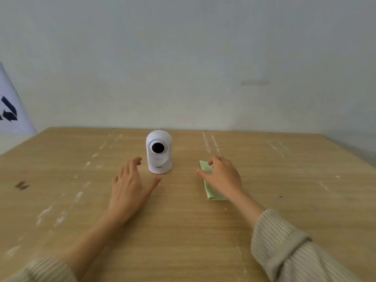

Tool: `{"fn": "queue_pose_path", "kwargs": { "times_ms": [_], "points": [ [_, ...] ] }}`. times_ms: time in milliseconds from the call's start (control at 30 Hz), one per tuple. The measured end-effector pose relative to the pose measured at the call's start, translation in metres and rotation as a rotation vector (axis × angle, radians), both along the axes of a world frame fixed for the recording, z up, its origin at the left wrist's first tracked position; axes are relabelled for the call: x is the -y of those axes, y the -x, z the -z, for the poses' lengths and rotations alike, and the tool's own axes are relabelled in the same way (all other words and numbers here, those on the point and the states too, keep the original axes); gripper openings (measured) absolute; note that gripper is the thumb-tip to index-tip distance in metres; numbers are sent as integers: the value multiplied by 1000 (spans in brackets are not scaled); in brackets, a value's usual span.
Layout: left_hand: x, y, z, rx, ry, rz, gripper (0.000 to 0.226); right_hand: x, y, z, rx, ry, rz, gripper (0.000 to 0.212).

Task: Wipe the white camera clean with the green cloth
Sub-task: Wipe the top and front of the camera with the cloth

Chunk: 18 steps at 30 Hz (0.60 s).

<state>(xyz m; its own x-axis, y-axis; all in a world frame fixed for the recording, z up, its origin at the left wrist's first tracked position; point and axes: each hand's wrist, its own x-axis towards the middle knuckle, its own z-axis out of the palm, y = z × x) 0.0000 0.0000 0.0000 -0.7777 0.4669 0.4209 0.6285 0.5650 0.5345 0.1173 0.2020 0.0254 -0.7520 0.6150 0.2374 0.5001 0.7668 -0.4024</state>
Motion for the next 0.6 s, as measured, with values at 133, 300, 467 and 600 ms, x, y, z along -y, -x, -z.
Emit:
{"fn": "queue_pose_path", "kwargs": {
  "times_ms": [133, 300, 467, 600],
  "points": [
    [-15, 23, 3, 334, -157, 71, 91, -4, 17, 3, 47, -123, 76, 47],
    [-30, 42, 2, 363, -166, 117, 97, -4, 32, 9, 21, -215, -35, 21],
    [-31, 38, 6, 334, -133, 114, 97, 5, 37, 8, -154, 234, -152, 16],
    [-29, 35, 4, 341, -153, 122, 102, 9, 27, -8, -365, 928, -89, 20]
  ]
}}
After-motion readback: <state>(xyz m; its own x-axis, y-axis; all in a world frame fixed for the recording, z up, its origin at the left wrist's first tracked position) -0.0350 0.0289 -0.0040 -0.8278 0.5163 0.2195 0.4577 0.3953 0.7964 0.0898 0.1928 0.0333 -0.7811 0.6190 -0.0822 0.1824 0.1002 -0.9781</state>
